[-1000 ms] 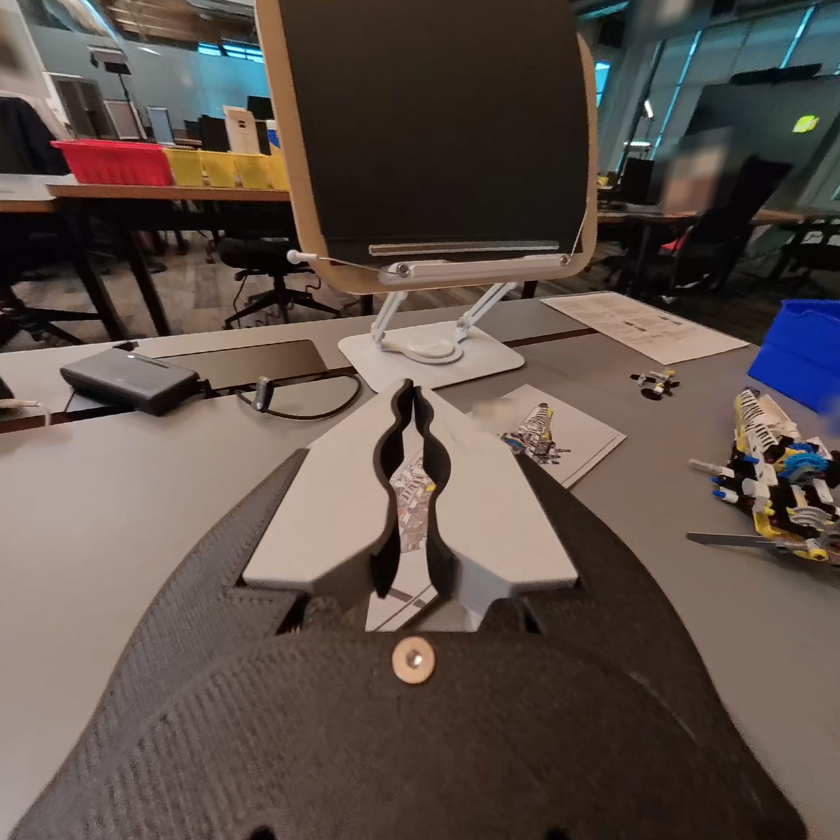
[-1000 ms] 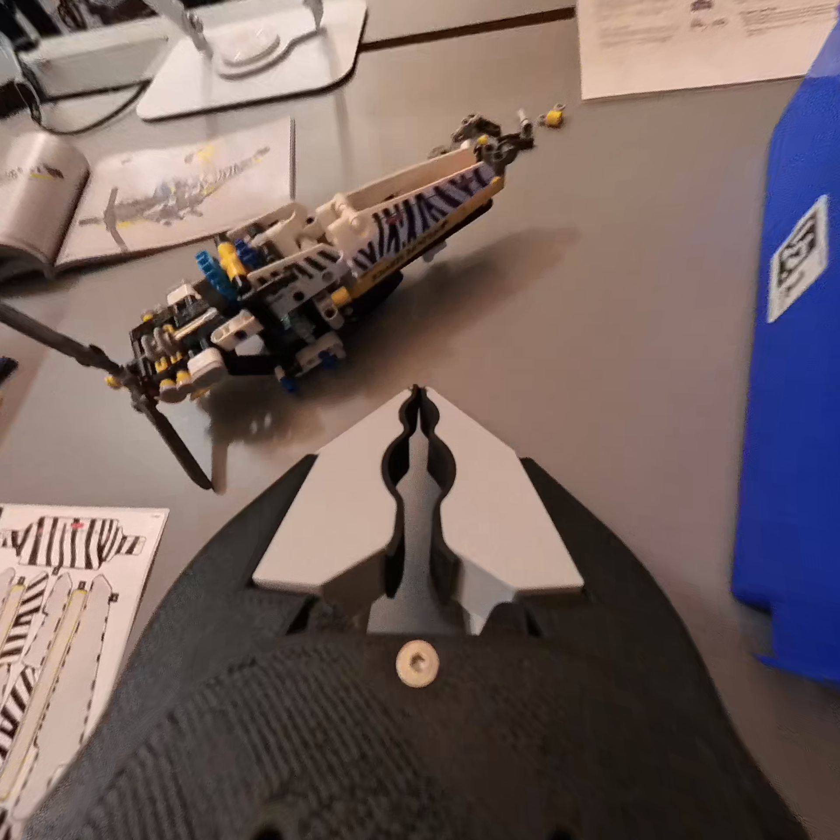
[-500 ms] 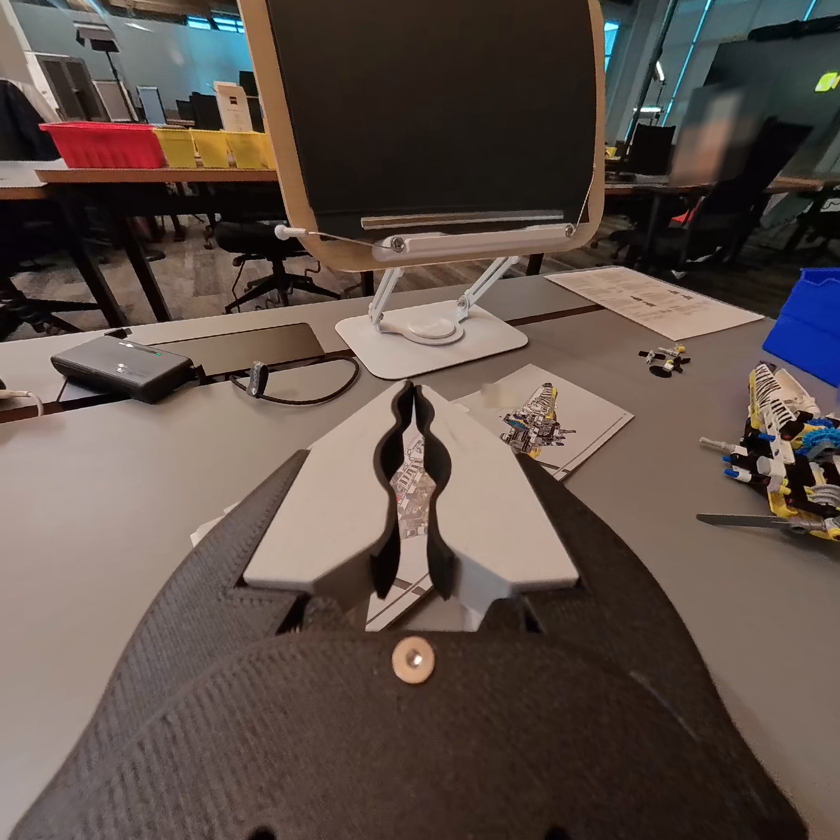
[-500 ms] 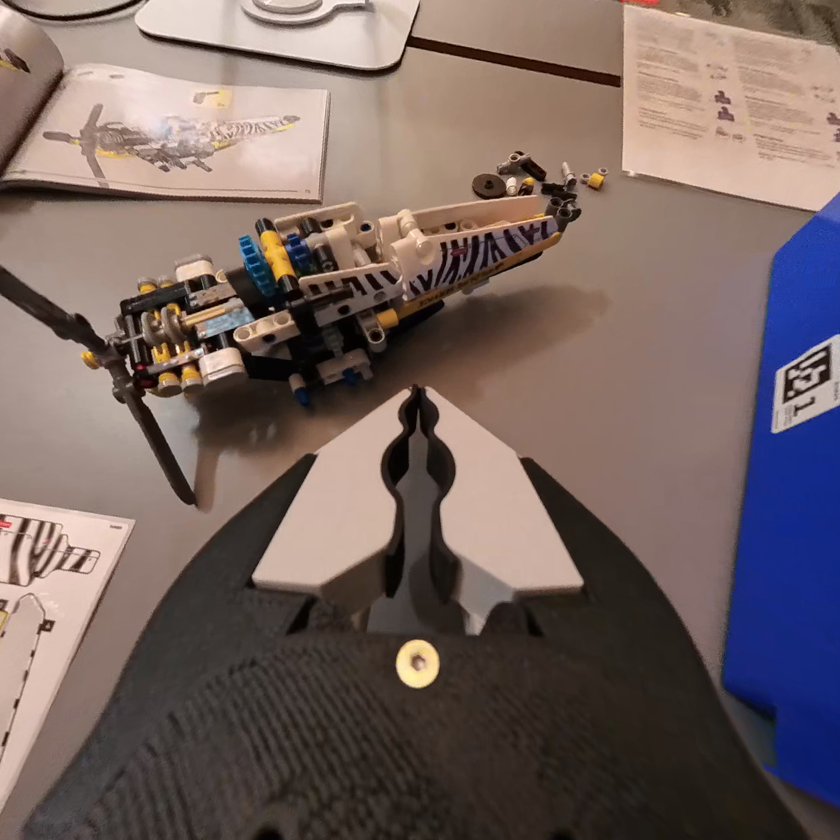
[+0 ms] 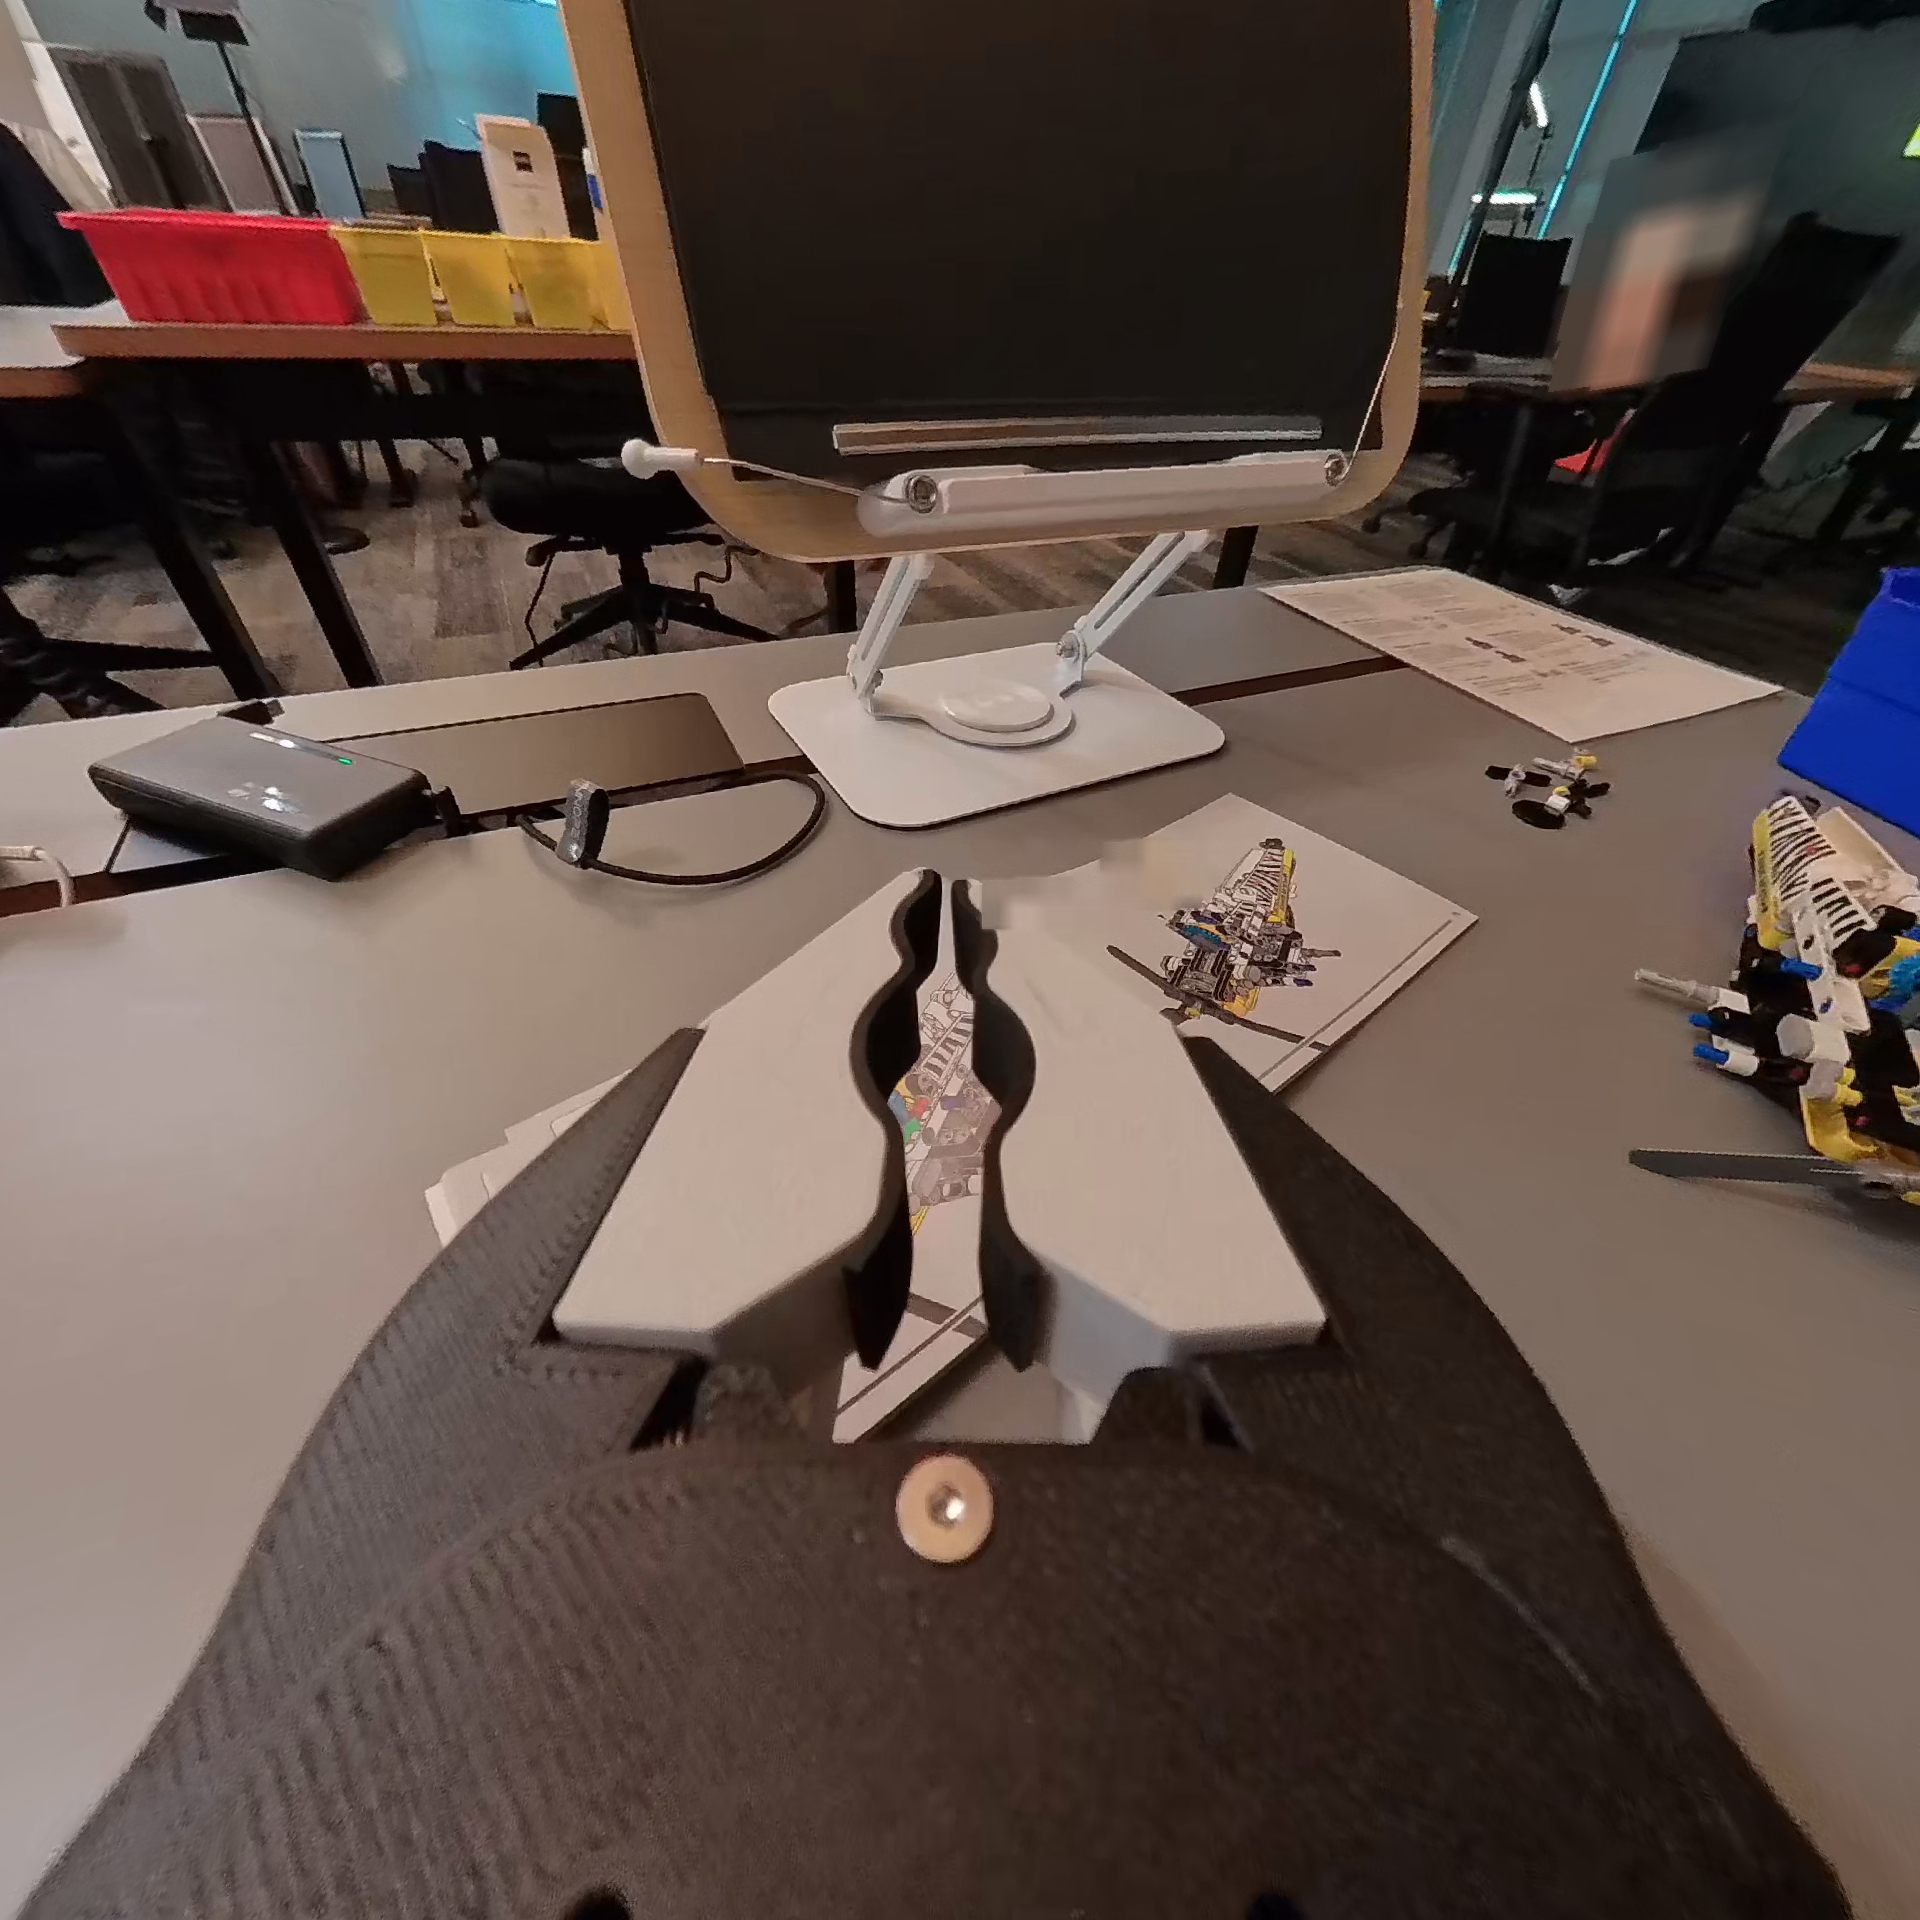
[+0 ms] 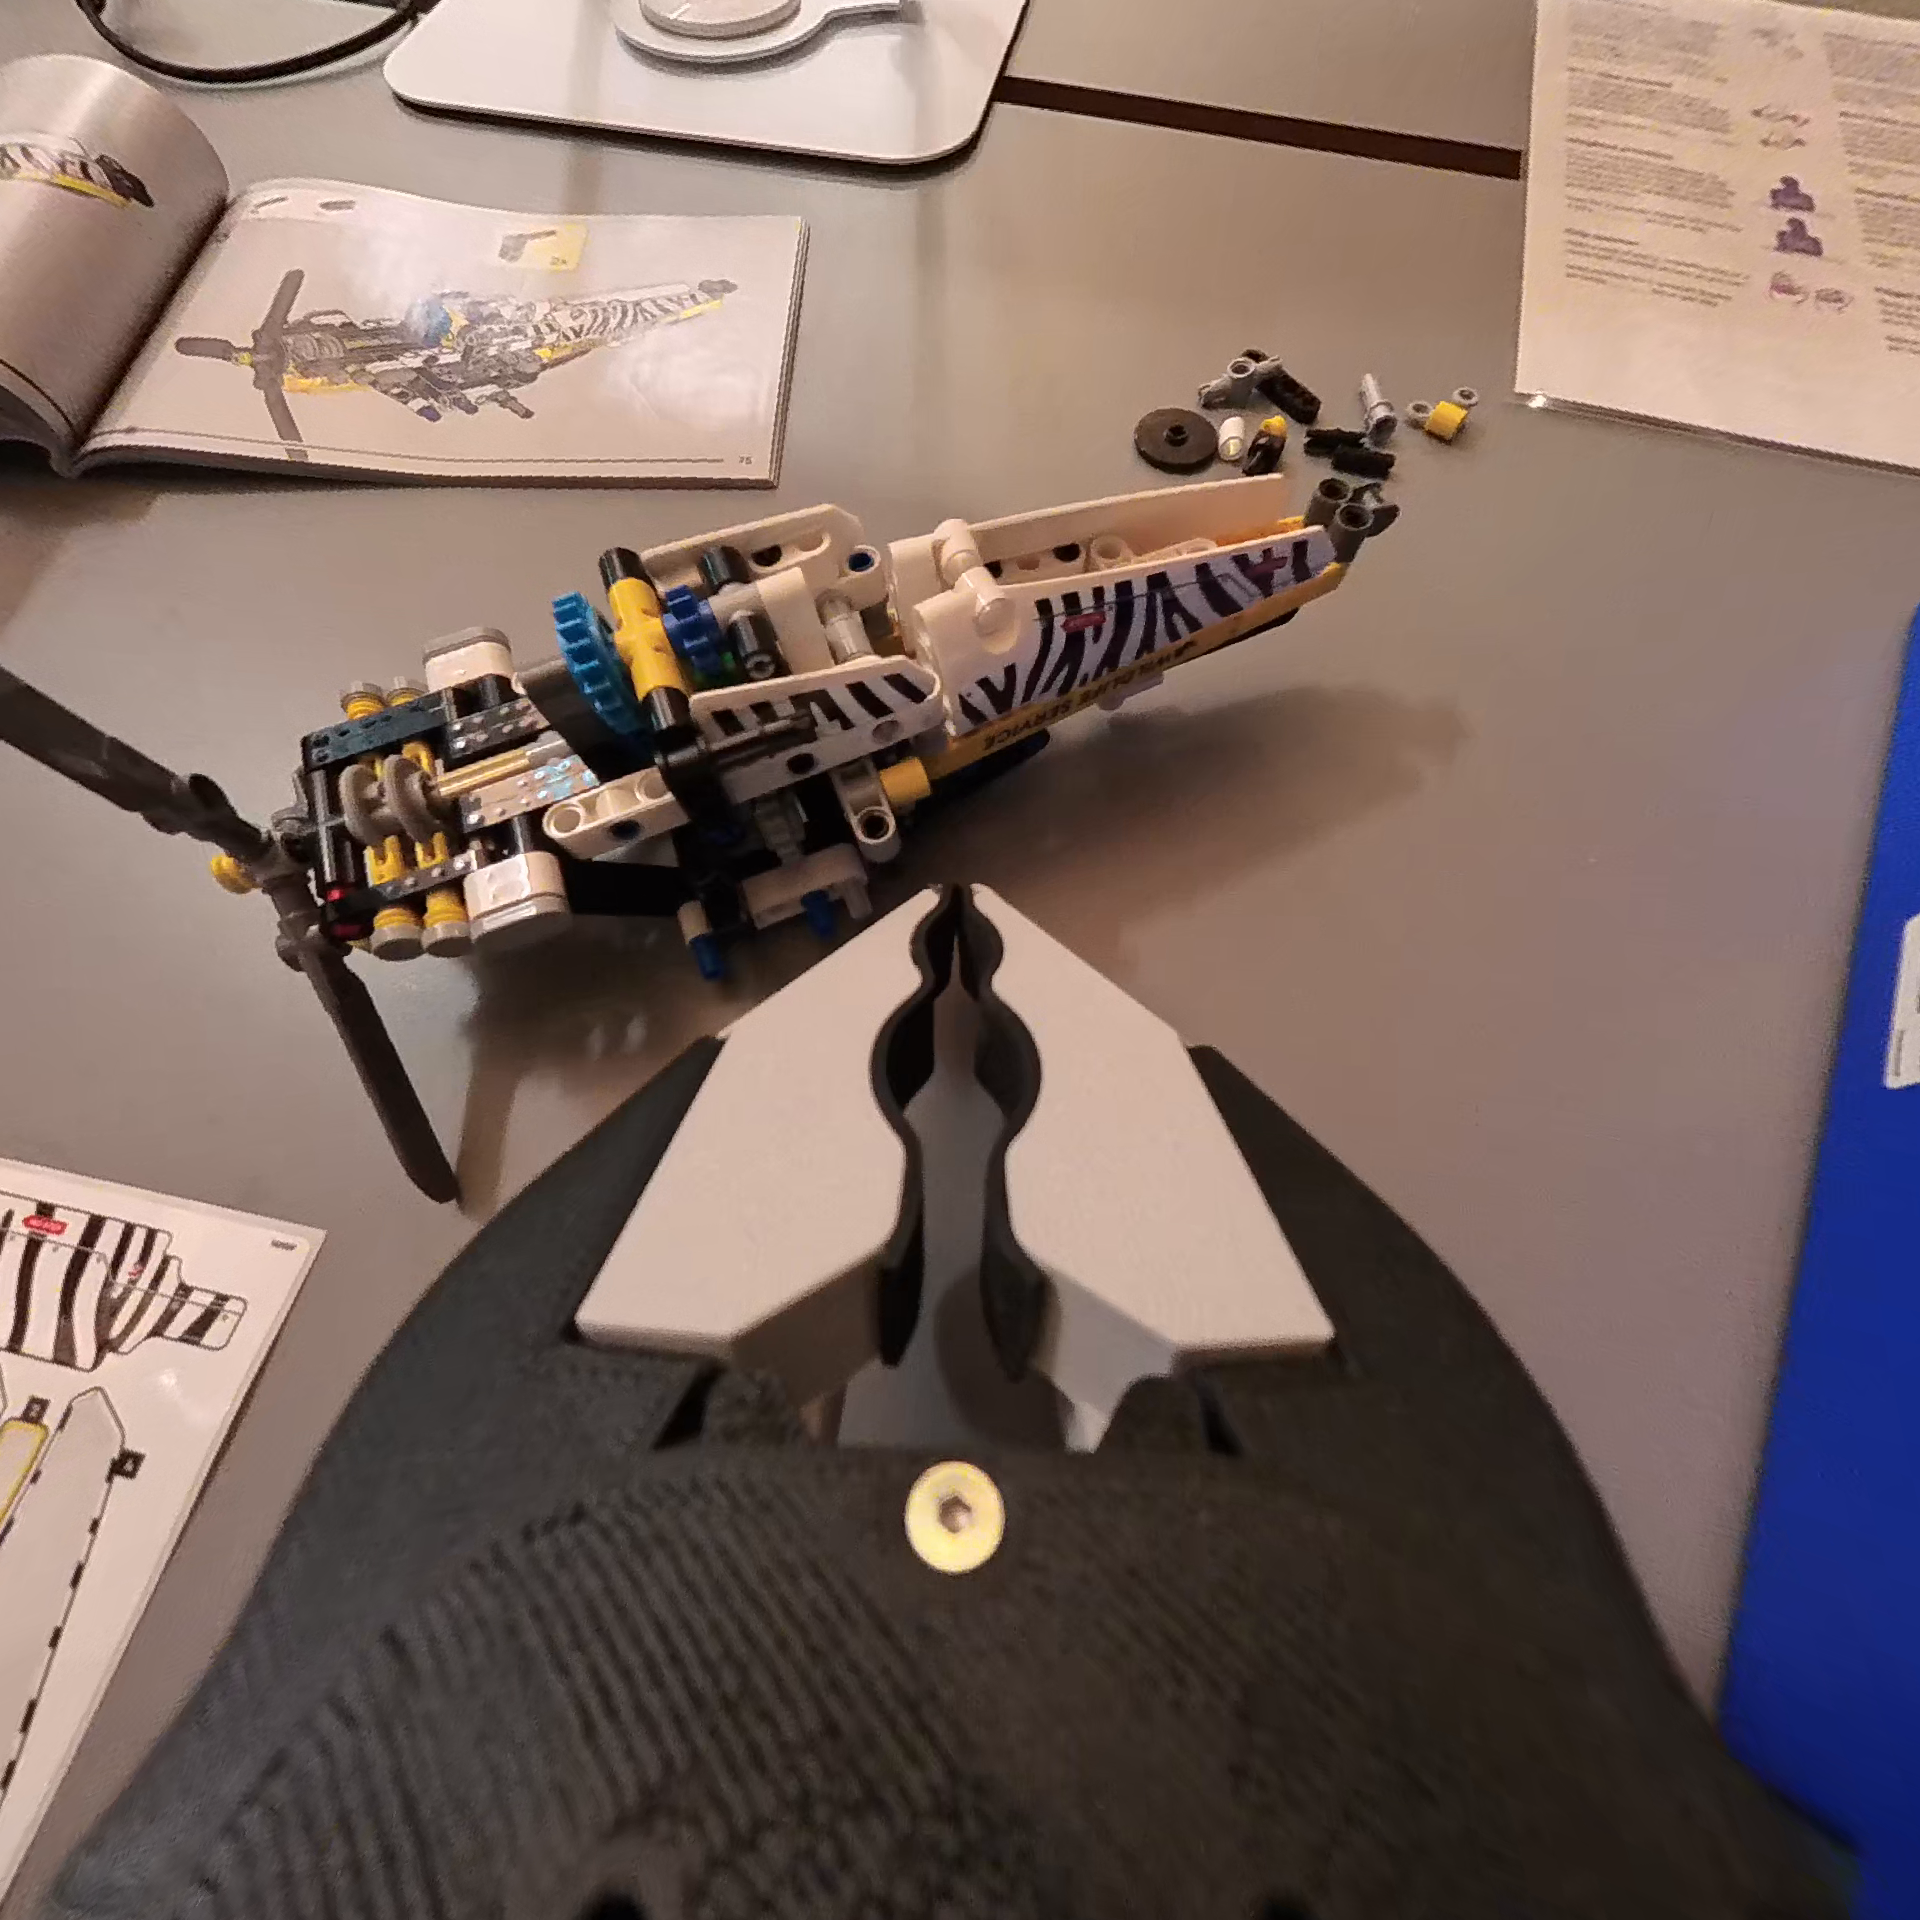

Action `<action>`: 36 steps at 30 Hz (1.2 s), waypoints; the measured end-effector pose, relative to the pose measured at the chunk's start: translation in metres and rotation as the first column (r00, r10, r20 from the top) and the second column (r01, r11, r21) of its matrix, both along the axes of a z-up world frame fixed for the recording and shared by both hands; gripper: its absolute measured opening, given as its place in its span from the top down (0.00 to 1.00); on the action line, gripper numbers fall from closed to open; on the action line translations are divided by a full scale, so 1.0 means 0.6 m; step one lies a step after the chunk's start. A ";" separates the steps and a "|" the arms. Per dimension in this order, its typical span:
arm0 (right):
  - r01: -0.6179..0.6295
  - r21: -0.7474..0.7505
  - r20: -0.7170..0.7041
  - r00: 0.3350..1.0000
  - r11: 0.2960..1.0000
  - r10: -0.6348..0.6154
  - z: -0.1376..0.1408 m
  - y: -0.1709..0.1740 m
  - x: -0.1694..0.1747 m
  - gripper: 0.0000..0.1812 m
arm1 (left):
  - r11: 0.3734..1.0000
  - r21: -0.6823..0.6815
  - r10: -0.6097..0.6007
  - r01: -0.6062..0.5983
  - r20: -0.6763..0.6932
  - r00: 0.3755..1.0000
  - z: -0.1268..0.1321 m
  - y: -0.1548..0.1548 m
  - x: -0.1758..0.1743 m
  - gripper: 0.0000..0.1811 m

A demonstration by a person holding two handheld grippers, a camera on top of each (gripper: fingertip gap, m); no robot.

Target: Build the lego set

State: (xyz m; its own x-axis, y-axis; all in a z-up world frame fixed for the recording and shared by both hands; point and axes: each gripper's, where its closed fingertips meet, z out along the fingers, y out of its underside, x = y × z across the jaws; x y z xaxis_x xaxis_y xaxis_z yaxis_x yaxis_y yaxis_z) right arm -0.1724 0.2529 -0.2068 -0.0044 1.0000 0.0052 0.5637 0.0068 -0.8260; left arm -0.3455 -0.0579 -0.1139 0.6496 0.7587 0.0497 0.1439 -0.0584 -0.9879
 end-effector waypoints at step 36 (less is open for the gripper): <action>-0.037 0.023 -0.007 0.999 0.999 0.037 0.001 -0.009 -0.002 1.00 | 1.000 0.021 0.005 -0.005 0.010 1.000 0.000 -0.004 -0.003 1.00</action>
State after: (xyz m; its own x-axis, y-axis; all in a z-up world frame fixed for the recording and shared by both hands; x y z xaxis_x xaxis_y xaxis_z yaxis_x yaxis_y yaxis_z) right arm -0.1735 0.2474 -0.2064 -0.0413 0.9987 0.0283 0.5569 0.0465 -0.8293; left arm -0.3475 -0.0603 -0.1140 0.6454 0.7604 0.0727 0.1544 -0.0366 -0.9873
